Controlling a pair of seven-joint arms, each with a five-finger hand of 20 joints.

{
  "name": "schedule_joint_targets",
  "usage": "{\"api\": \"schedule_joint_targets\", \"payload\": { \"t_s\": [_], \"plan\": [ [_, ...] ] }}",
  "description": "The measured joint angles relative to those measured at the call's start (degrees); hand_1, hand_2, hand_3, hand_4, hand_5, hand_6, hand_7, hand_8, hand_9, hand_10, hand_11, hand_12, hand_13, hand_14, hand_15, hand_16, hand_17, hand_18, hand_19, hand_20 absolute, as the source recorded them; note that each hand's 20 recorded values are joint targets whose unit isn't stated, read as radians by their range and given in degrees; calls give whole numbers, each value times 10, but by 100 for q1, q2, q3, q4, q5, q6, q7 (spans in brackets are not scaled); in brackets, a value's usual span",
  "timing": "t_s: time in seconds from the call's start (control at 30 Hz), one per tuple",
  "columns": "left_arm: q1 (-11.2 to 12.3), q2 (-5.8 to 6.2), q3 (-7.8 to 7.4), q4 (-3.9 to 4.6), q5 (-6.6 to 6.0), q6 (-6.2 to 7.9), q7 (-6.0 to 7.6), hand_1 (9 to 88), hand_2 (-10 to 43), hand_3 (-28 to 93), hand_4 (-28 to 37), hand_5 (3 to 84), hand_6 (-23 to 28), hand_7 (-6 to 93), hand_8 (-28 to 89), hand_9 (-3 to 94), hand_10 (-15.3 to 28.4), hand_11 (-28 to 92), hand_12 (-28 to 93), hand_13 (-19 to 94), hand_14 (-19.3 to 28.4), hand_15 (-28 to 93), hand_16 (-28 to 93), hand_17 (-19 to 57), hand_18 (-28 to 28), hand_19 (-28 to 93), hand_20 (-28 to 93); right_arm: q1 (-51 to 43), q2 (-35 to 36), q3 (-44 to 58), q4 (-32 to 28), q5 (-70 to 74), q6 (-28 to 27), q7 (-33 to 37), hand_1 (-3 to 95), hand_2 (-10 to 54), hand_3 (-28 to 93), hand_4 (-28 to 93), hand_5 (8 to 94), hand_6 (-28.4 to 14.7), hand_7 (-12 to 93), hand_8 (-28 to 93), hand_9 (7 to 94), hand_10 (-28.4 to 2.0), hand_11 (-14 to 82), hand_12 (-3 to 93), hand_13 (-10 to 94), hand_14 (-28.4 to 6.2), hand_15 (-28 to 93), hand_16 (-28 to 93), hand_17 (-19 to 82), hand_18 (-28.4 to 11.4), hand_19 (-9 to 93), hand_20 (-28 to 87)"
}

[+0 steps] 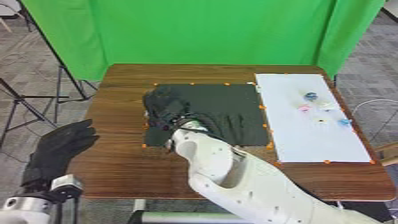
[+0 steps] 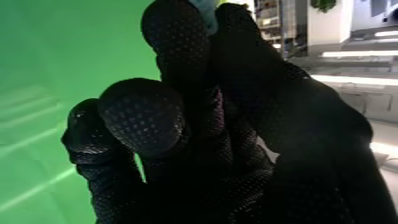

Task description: Arrange flowers

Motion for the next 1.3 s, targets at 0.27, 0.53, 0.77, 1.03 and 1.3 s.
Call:
{"api": "schedule_joint_targets", "payload": {
  "t_s": [0.27, 0.53, 0.77, 1.03, 1.3],
  "plan": [
    [-389, 25, 88, 78, 49, -83, -79, 271, 32, 823, -203, 426, 118, 196, -108, 368, 210, 380, 102, 254, 269, 650, -140, -90, 228, 598, 162, -66, -214, -124, 544, -91, 126, 280, 548, -95, 757, -283, 750, -7, 361, 75, 897, -74, 218, 390, 801, -55, 665, 255, 439, -222, 932, 357],
    [-462, 34, 118, 90, 71, -141, -108, 272, 32, 822, -204, 426, 118, 196, -108, 368, 210, 381, 102, 253, 269, 650, -140, -90, 228, 598, 162, -277, -317, 252, 749, -190, -27, 402, 514, -95, 752, -283, 714, -11, 380, 61, 870, -77, 220, 392, 770, -63, 677, 249, 417, -218, 932, 332],
    [-675, 58, 208, 139, 101, -208, -177, 273, 33, 821, -203, 426, 119, 197, -108, 368, 210, 381, 102, 254, 268, 650, -140, -90, 228, 598, 162, -465, -343, 272, 763, -337, -142, 414, 474, -95, 726, -283, 685, -22, 382, 61, 817, -95, 309, 326, 748, -68, 689, 236, 403, -220, 932, 319],
    [-732, 164, 260, 144, 98, -208, -164, 272, 33, 821, -202, 426, 119, 196, -107, 368, 210, 381, 102, 253, 268, 650, -140, -90, 228, 599, 163, -404, -386, 127, 778, -357, -131, 514, 432, -95, 740, -283, 670, -33, 359, 62, 777, -116, 370, 276, 729, -80, 701, 232, 394, -224, 932, 313],
    [-761, 176, 282, 151, 98, -208, -155, 273, 32, 820, -201, 426, 119, 196, -107, 368, 210, 381, 102, 253, 268, 650, -140, -90, 228, 598, 162, -302, -403, 113, 827, -399, -132, 648, 398, -95, 773, -283, 653, -45, 335, 20, 741, -137, 419, 232, 704, -92, 720, 226, 381, -228, 932, 305]
  ]
}}
